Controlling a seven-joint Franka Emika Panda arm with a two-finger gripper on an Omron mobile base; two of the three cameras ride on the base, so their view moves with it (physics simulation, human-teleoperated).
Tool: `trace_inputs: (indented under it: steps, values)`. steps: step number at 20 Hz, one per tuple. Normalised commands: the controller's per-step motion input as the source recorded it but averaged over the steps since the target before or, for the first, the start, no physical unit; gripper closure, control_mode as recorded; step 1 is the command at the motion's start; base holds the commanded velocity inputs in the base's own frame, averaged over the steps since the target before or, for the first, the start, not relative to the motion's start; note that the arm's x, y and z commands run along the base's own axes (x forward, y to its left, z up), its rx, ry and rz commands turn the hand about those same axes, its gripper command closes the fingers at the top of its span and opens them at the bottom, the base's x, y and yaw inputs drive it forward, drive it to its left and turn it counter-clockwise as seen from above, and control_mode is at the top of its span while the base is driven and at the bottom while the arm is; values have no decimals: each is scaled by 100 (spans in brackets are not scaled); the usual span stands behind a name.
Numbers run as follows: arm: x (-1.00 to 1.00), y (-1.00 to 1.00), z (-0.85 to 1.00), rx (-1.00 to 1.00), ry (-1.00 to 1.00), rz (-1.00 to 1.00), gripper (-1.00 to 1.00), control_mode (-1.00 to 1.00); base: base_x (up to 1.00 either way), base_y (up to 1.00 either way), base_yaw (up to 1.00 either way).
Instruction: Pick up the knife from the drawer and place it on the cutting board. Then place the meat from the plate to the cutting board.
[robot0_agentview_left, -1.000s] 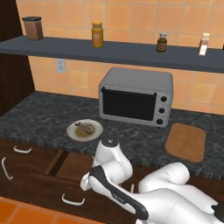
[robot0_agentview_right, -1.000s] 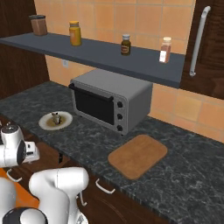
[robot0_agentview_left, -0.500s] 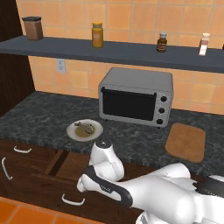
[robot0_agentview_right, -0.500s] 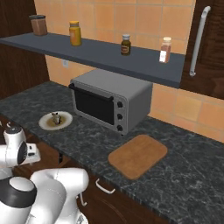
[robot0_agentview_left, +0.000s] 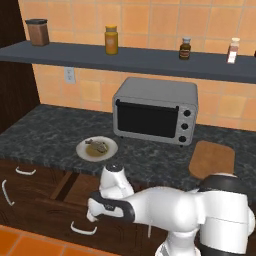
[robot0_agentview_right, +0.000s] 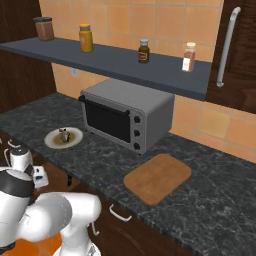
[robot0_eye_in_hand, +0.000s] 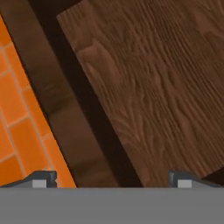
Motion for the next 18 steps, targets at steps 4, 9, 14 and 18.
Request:
trace_inputs:
  steps: [4,9,14,18]
  values:
    - [11,6,-31,0,0,7,-100,-100,0,0,0]
    - [-10,22,-31,0,1,9,-100,-100,0,0,0]
    - [-81,43,-32,-1,13,13,-100,-100,0,0,0]
    - [-100,69,-28,-4,17,13,-100,-100,0,0,0]
